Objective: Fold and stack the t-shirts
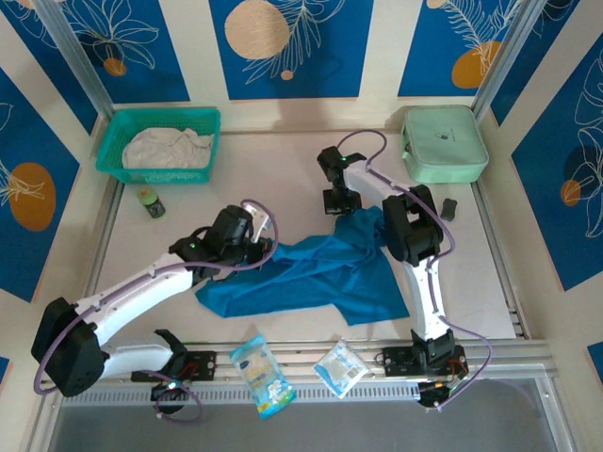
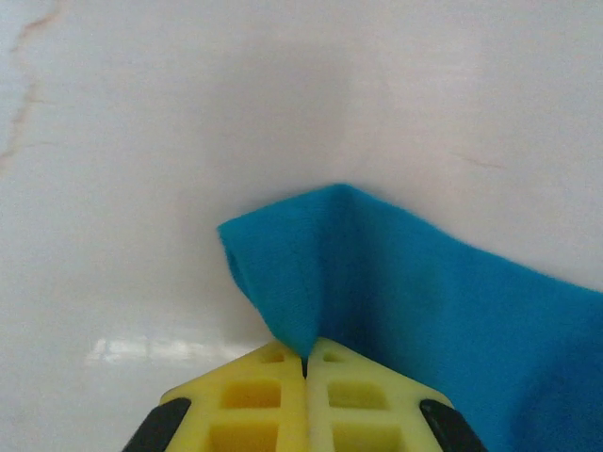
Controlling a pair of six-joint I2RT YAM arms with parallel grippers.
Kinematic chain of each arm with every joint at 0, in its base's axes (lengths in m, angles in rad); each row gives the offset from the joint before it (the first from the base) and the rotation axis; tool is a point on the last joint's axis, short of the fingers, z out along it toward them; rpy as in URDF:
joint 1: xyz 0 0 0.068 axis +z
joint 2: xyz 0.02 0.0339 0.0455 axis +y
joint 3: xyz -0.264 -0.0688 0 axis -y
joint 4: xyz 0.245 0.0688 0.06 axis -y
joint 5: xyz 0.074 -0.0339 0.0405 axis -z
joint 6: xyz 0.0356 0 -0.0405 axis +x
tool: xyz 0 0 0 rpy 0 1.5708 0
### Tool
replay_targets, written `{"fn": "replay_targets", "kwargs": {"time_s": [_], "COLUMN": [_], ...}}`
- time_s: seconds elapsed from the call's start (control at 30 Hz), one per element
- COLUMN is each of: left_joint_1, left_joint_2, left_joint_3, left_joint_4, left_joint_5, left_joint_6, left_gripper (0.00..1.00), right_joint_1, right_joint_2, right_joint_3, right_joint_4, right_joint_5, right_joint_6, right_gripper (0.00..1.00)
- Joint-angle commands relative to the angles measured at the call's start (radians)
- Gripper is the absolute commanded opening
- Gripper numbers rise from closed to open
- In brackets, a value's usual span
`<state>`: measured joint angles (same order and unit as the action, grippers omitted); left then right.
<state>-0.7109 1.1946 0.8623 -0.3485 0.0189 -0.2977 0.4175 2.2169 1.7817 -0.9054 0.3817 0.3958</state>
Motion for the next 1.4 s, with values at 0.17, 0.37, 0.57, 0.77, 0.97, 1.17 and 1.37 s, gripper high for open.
{"fn": "replay_targets", "kwargs": {"time_s": [0.17, 0.37, 0.57, 0.77, 0.97, 1.17, 1.37], "left_joint_1": [0.072, 0.195, 0.36, 0.442, 0.494, 0.498, 0.497], "left_joint_2": [0.082, 0.128, 0.269, 0.517, 0.753, 0.928, 0.959], "left_joint_3": [0.271, 0.393, 0.48, 0.641, 0.852, 1.014, 1.029], "left_joint_4": [-0.113, -0.119, -0.074, -0.03, -0.017, -0.06, -0.028], "left_joint_5": [-0.17, -0.258, -0.232, -0.235, -0.281, -0.253, -0.191], "left_joint_6": [0.038, 0.011, 0.0, 0.037, 0.07, 0.039, -0.024], "left_gripper": [0.0, 0.0, 0.0, 0.0, 0.0, 0.01, 0.57], "right_joint_1": [-0.146, -0.25, -0.287, -0.292, -0.292, -0.295, -0.3], "right_joint_2": [-0.335, -0.442, -0.404, -0.215, -0.007, 0.208, 0.338], "right_joint_3": [-0.046, -0.081, -0.05, 0.088, 0.323, 0.626, 0.815], "right_joint_4": [0.095, 0.205, 0.305, 0.382, 0.363, 0.23, 0.174], "right_joint_5": [-0.007, -0.04, -0.01, 0.01, 0.024, 0.043, 0.001], "right_joint_6": [0.107, 0.199, 0.248, 0.226, 0.179, 0.143, 0.12], "right_gripper": [0.0, 0.0, 0.0, 0.0, 0.0, 0.0, 0.11]}}
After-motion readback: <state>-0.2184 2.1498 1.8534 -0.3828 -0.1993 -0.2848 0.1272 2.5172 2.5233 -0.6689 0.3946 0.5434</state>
